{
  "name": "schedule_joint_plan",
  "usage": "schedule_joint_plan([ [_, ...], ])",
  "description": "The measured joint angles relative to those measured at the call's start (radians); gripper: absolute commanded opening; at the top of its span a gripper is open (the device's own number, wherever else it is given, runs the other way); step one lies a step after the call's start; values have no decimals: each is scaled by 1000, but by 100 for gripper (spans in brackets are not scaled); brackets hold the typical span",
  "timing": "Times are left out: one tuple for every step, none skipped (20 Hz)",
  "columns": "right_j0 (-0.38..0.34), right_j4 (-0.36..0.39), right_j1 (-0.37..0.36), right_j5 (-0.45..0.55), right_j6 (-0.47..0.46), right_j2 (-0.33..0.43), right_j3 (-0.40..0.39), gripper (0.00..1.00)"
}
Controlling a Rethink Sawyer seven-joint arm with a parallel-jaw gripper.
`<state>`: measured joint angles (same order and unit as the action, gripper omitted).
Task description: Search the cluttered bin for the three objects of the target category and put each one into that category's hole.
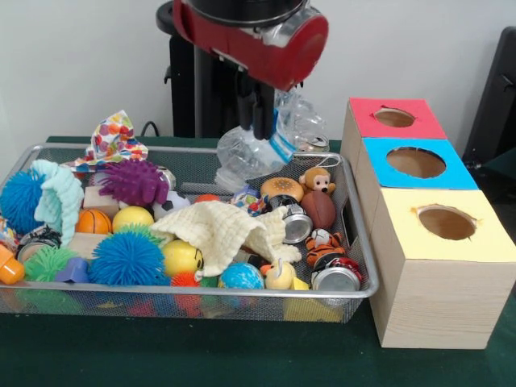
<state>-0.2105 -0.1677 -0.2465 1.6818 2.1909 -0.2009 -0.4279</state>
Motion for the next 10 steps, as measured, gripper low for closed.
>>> schedule_joint_plan([
  [0,-3,2,4,0,-1,8,0],
  [0,-6,3,7,0,-1,14,0],
  [1,-10,5,9,0,-3,23,0],
  [2,-14,7,11,0,-4,31,0],
  [5,-23,11,12,5,-7,46,0],
  [8,-29,13,12,9,-9,55,0],
  [10,-33,15,14,14,-10,62,0],
  [12,-37,17,15,18,-11,68,0],
  [18,-47,22,18,30,-14,83,0],
  [20,-51,24,20,35,-16,91,0],
])
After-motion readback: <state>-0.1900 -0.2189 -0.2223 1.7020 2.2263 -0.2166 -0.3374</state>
